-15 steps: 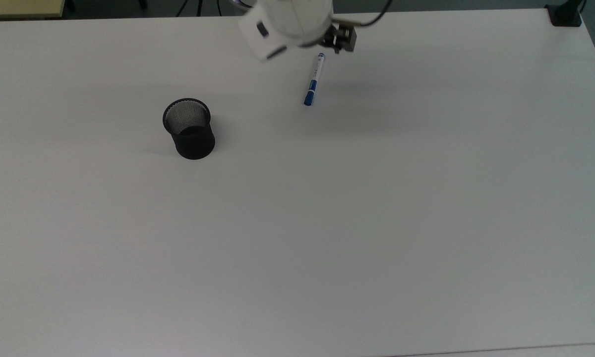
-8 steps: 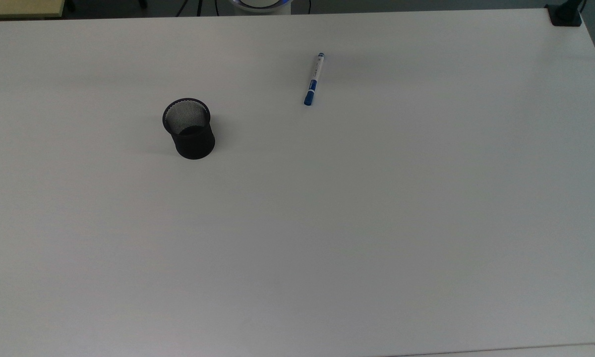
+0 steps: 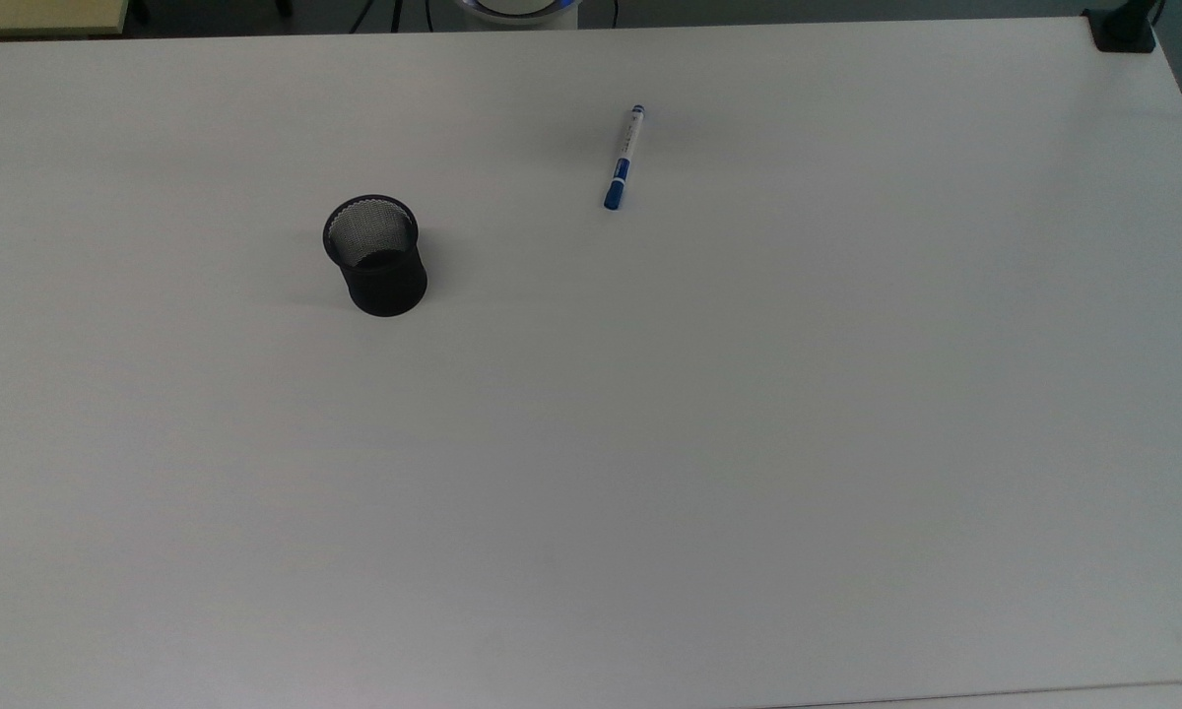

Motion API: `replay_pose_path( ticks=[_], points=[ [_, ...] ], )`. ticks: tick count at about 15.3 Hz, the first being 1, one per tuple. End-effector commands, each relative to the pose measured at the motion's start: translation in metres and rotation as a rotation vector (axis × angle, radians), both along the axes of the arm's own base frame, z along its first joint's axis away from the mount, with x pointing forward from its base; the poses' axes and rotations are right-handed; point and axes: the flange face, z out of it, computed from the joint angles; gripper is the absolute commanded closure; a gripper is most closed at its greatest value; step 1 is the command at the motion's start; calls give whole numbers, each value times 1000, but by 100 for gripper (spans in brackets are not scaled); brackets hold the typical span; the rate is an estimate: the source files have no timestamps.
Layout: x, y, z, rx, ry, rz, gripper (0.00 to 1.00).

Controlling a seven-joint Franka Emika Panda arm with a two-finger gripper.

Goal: Remove the marker

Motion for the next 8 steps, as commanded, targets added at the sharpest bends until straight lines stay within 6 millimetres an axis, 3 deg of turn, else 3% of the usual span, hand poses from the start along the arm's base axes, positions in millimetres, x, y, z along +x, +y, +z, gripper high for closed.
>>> replay_pose_path(
  ticks=[1, 8],
  points=[
    [6, -4, -8, -51, -25, 130, 0],
    [7, -5, -11, -84, -14, 155, 0]
  ],
)
